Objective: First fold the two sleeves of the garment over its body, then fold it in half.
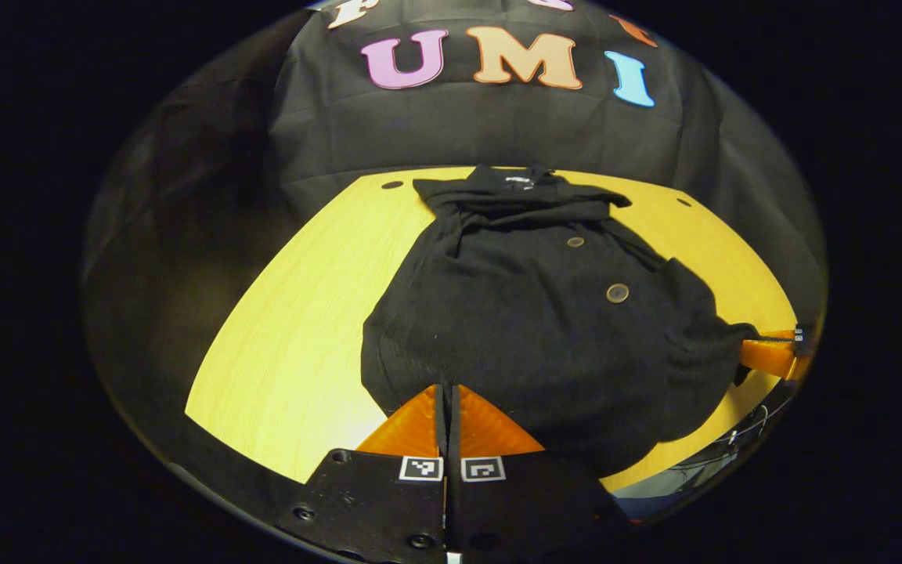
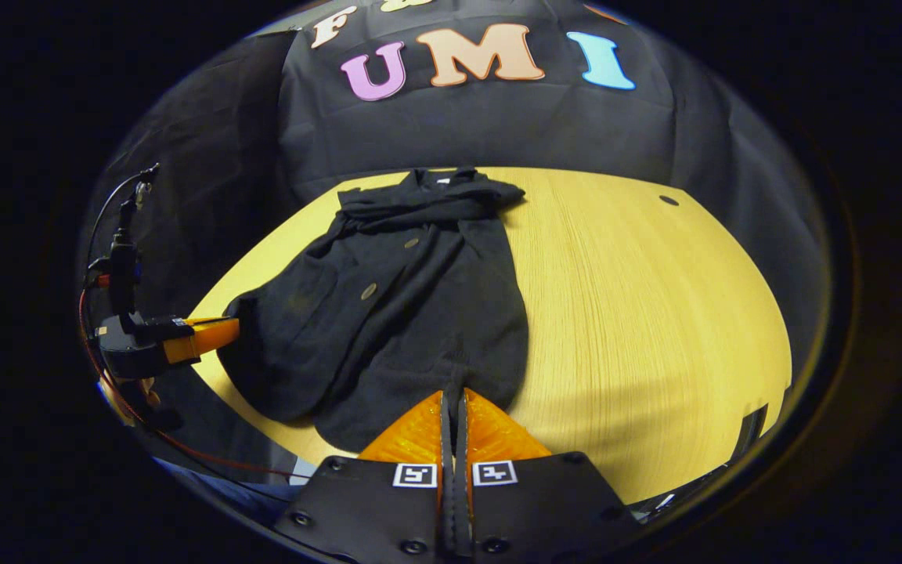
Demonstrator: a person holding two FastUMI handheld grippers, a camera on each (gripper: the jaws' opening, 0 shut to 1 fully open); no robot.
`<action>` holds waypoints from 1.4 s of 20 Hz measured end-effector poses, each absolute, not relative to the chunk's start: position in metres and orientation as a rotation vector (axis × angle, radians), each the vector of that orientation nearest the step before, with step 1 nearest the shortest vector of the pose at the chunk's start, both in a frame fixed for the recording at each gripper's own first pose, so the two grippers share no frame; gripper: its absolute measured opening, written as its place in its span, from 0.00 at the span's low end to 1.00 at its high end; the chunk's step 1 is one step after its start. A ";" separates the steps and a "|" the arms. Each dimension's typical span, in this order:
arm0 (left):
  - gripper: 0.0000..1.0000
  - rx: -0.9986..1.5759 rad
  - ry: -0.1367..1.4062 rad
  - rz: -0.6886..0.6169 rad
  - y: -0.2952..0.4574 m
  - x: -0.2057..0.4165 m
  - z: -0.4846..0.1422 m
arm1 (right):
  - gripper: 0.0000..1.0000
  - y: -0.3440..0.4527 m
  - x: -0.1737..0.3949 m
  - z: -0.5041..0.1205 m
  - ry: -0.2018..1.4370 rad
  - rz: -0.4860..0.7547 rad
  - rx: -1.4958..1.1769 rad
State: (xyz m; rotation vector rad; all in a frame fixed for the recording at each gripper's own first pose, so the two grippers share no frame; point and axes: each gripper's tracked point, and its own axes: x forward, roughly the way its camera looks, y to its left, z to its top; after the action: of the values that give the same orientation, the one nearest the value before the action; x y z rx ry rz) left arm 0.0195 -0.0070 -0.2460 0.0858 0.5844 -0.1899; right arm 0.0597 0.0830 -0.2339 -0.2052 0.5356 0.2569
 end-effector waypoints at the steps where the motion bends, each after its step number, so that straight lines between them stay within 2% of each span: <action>1: 0.00 0.086 0.565 -0.199 -0.009 0.025 -0.237 | 0.02 0.086 0.063 -0.229 0.525 0.251 -0.209; 19: 0.00 0.056 0.380 -0.383 -0.030 0.159 -0.106 | 0.02 0.145 0.169 -0.076 0.249 0.124 -0.205; 28: 0.00 0.012 0.326 -0.359 -0.033 0.233 -0.058 | 0.02 0.159 0.222 -0.009 0.162 0.089 -0.203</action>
State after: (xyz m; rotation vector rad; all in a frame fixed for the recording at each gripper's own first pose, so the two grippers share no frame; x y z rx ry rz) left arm 0.2327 -0.0328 -0.0581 0.0120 0.3262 -0.3594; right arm 0.2225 0.1586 -0.0094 -0.2034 0.1619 0.0891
